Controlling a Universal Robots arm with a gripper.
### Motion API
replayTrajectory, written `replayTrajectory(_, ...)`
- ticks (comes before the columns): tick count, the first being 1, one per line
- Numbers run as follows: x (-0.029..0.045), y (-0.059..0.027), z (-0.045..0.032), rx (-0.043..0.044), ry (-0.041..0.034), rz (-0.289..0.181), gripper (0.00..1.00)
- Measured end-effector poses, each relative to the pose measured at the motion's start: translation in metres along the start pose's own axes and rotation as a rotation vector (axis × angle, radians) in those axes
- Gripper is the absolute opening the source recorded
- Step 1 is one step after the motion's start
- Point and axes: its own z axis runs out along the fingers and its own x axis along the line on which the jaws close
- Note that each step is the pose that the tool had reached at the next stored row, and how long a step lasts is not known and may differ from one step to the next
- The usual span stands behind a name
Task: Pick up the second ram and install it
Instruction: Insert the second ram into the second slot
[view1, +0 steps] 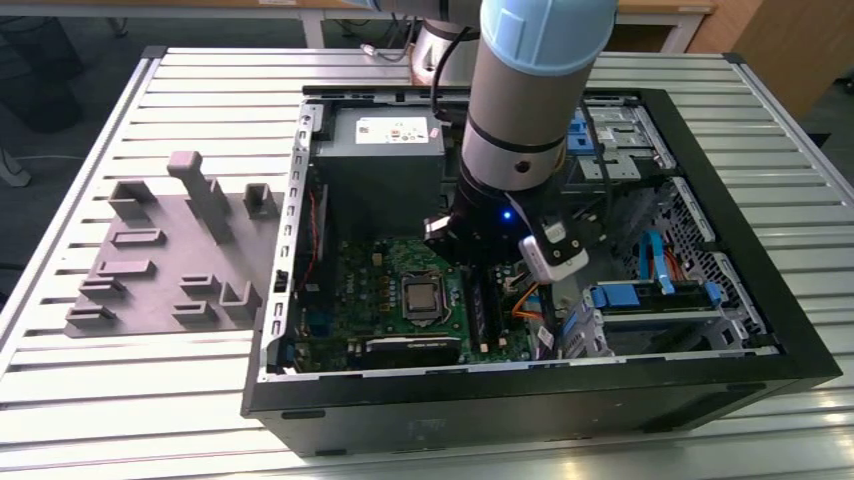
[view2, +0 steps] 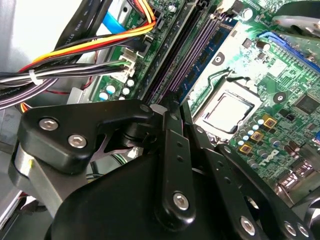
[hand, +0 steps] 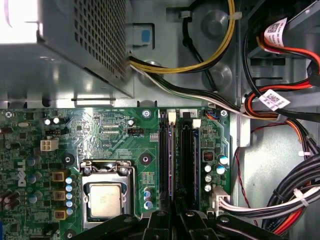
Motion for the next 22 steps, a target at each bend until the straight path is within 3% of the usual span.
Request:
replayTrajectory(15, 0.0000, 0.0000, 0.0037, -0.0011, 0.0002, 0.001, 0.14)
replayTrajectory(22, -0.0001, -0.0004, 0.0039, -0.0066, 0.0001, 0.001, 0.14)
